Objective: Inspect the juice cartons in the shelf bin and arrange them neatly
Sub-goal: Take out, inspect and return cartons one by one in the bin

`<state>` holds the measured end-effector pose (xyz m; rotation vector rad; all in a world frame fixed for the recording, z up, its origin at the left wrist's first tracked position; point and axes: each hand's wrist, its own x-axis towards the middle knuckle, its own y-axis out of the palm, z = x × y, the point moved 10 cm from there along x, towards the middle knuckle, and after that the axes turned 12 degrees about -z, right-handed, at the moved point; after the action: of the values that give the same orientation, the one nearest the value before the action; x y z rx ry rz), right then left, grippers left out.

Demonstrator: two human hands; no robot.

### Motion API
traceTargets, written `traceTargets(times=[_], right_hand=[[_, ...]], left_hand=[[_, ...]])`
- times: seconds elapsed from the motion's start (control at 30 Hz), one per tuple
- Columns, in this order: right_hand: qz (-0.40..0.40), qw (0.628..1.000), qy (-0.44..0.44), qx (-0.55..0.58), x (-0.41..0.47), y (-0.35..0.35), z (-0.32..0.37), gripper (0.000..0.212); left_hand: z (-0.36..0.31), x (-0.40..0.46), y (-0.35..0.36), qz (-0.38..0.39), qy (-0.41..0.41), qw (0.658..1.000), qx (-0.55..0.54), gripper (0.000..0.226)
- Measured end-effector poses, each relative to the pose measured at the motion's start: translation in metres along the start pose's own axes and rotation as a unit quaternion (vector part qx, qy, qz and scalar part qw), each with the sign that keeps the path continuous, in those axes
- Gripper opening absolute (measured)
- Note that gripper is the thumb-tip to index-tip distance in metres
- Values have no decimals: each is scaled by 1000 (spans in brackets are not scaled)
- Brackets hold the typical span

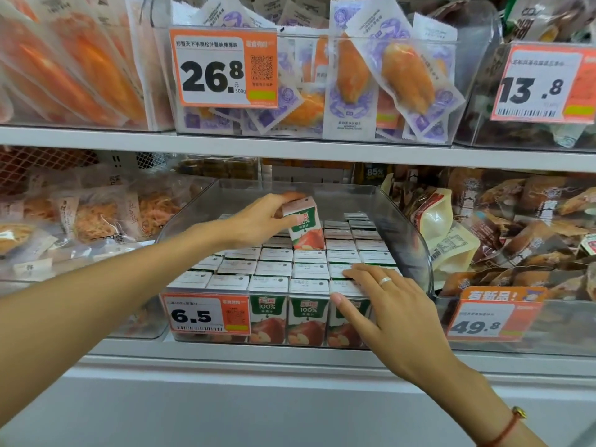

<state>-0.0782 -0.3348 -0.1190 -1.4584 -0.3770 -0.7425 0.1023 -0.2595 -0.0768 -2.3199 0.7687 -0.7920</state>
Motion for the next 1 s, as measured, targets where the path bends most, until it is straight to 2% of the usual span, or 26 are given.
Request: traceTargets(times=[0.17,0.3,0.47,0.7,0.93,1.0], right_hand=[[3,1000,1,2,0,0,0,68],[9,1000,-2,1,0,1,0,71],[4,1000,1,2,1,1,0,70],[13,1000,5,-8,1,2,-1,67],[57,998,-12,27,14,3,-3,69],[50,998,-22,5,19,2,-3,69]], left_hand=[[-1,9,2,63,-16,998,23,53],[1,8,30,116,11,987,110,52],[11,7,45,115,36,976,182,49],[14,10,44,119,56,967,218,38],[16,13,47,122,58,967,217,38],[17,16,47,119,60,967,218,37]])
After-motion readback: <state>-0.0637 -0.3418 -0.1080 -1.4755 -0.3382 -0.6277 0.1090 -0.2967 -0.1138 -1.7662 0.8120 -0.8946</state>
